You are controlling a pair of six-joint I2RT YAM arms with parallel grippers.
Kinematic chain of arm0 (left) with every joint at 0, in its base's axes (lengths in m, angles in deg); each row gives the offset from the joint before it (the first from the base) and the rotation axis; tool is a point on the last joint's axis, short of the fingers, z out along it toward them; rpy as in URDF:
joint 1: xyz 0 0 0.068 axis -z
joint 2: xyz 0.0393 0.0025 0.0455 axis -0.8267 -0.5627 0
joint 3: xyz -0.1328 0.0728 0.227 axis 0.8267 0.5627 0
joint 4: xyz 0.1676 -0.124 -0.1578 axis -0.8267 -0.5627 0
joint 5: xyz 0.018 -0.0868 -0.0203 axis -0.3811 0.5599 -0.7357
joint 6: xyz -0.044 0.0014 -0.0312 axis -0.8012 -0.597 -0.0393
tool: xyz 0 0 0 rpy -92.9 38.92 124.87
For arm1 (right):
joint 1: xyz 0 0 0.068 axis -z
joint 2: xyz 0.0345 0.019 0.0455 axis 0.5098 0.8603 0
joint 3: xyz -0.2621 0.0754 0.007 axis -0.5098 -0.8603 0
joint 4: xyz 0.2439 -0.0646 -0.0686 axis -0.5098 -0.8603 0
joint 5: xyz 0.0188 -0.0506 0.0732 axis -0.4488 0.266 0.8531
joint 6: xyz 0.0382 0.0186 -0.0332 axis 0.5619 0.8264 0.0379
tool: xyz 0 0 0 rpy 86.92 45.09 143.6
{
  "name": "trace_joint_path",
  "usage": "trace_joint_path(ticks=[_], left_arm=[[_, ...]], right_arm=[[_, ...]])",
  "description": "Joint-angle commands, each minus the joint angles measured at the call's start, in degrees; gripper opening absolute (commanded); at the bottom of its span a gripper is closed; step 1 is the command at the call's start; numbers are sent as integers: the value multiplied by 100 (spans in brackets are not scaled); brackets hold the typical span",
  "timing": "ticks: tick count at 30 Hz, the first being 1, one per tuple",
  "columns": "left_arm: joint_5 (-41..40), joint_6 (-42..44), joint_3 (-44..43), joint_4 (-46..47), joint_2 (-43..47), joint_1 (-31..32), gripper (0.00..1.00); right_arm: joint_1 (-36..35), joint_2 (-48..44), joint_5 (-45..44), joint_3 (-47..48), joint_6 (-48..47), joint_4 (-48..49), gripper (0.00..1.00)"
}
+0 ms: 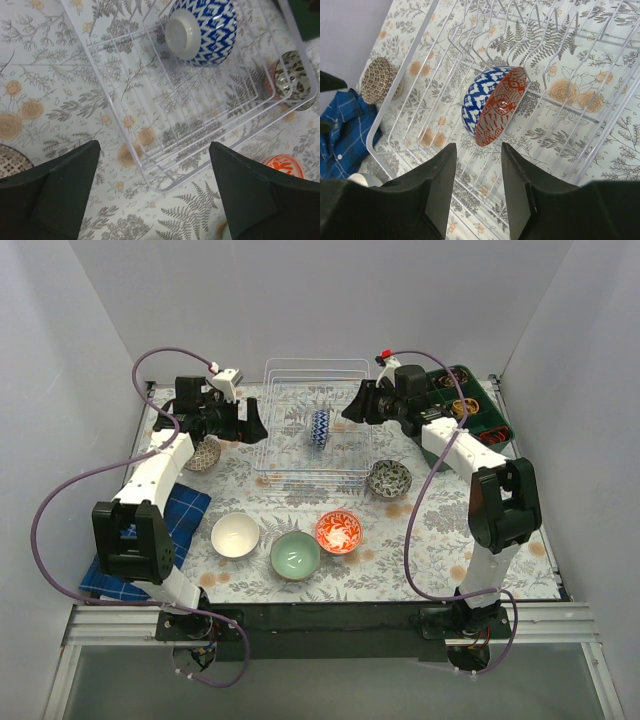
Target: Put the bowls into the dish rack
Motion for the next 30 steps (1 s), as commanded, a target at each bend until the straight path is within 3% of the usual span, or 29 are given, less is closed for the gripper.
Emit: trace_joint_path(ticks=[1, 4, 6, 12, 21, 28, 30], left_arm=[[471, -471, -448, 672, -298, 37, 85], [675, -849, -843, 822, -641, 98, 72], [807, -1007, -1019, 919, -853, 159, 68], [685, -1184, -1020, 990, -828, 274, 82], [333, -745, -422, 665, -212, 581, 86], [184, -578, -202, 463, 17, 634, 87], [131, -543, -211, 445, 34, 634, 87]], right_arm=[[-118, -207, 10, 255, -570, -334, 50], [-223, -119, -7, 405, -693, -512, 50], [-293, -5, -69, 501, -685, -582, 51], [-364, 495, -17, 660, -264, -442, 53], [-408, 1330, 405, 1222, 123, -197, 52], [-434, 1446, 590, 1328, 203, 111, 37], [-434, 1411, 704, 1249, 203, 190, 22]])
